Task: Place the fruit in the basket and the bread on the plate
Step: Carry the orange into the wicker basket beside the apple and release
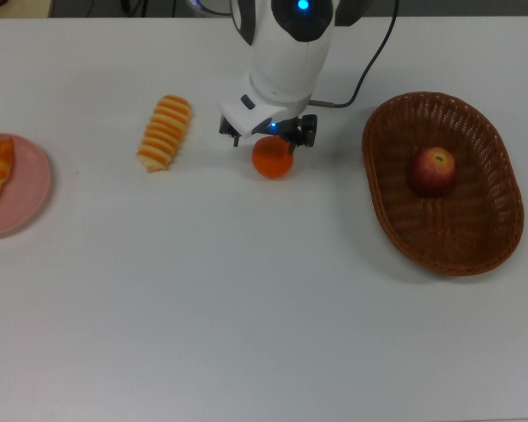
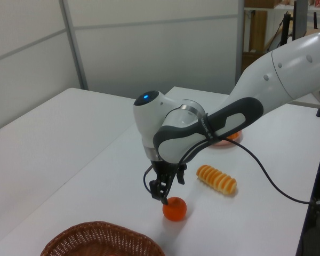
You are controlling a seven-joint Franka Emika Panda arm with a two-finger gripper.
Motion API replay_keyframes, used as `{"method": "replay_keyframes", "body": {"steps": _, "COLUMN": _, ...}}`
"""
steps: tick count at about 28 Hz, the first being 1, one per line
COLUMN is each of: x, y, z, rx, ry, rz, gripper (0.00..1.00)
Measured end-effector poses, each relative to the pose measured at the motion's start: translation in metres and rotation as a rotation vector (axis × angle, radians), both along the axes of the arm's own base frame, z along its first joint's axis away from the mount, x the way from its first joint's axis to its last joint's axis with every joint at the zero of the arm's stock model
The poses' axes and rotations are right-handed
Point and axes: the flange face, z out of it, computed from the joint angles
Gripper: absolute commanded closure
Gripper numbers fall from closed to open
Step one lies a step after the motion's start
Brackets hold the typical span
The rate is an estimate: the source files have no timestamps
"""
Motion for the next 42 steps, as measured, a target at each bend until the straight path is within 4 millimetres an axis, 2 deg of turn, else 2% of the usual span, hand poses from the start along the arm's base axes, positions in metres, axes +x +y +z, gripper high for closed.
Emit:
{"method": "replay_keyframes", "body": {"steps": 5, "x": -0.009, "y": 0.017, "z": -0.008, "rx": -0.006, "ry": 0.016, "rz": 0.02, "gripper": 0.0}}
{"method": "replay_keyframes", "body": {"steps": 9, "x": -0.016, "y": 0.024, "z": -0.019, "rx": -0.019, "ry": 0.036, "rz": 0.032, "gripper": 0.0}}
{"method": "replay_keyframes", "body": {"steps": 16, "x": -0.016, "y": 0.018, "z": -0.036, "rx": -0.042, "ry": 0.052, "rz": 0.034, "gripper": 0.0}}
{"method": "replay_keyframes", "body": {"steps": 20, "x": -0.009, "y": 0.007, "z": -0.045, "rx": -0.048, "ry": 0.035, "rz": 0.022, "gripper": 0.0}}
{"method": "replay_keyframes", "body": {"steps": 21, "x": -0.007, "y": 0.003, "z": -0.048, "rx": -0.052, "ry": 0.034, "rz": 0.02, "gripper": 0.04}}
{"method": "replay_keyframes", "body": {"steps": 22, "x": -0.005, "y": -0.001, "z": -0.05, "rx": -0.057, "ry": 0.031, "rz": 0.019, "gripper": 0.11}}
{"method": "replay_keyframes", "body": {"steps": 23, "x": -0.003, "y": -0.004, "z": -0.053, "rx": -0.061, "ry": 0.026, "rz": 0.017, "gripper": 0.25}}
{"method": "replay_keyframes", "body": {"steps": 24, "x": -0.002, "y": -0.007, "z": -0.056, "rx": -0.064, "ry": 0.023, "rz": 0.016, "gripper": 0.75}}
{"method": "replay_keyframes", "body": {"steps": 25, "x": 0.0, "y": -0.011, "z": -0.062, "rx": -0.067, "ry": 0.021, "rz": 0.013, "gripper": 0.99}}
{"method": "replay_keyframes", "body": {"steps": 29, "x": 0.004, "y": -0.015, "z": -0.072, "rx": -0.073, "ry": 0.019, "rz": 0.012, "gripper": 1.0}}
{"method": "replay_keyframes", "body": {"steps": 33, "x": 0.005, "y": -0.013, "z": -0.067, "rx": -0.073, "ry": 0.003, "rz": -0.014, "gripper": 1.0}}
{"method": "replay_keyframes", "body": {"steps": 38, "x": 0.014, "y": -0.009, "z": -0.031, "rx": -0.06, "ry": -0.052, "rz": -0.032, "gripper": 1.0}}
{"method": "replay_keyframes", "body": {"steps": 42, "x": 0.022, "y": -0.004, "z": 0.027, "rx": -0.037, "ry": -0.076, "rz": -0.065, "gripper": 1.0}}
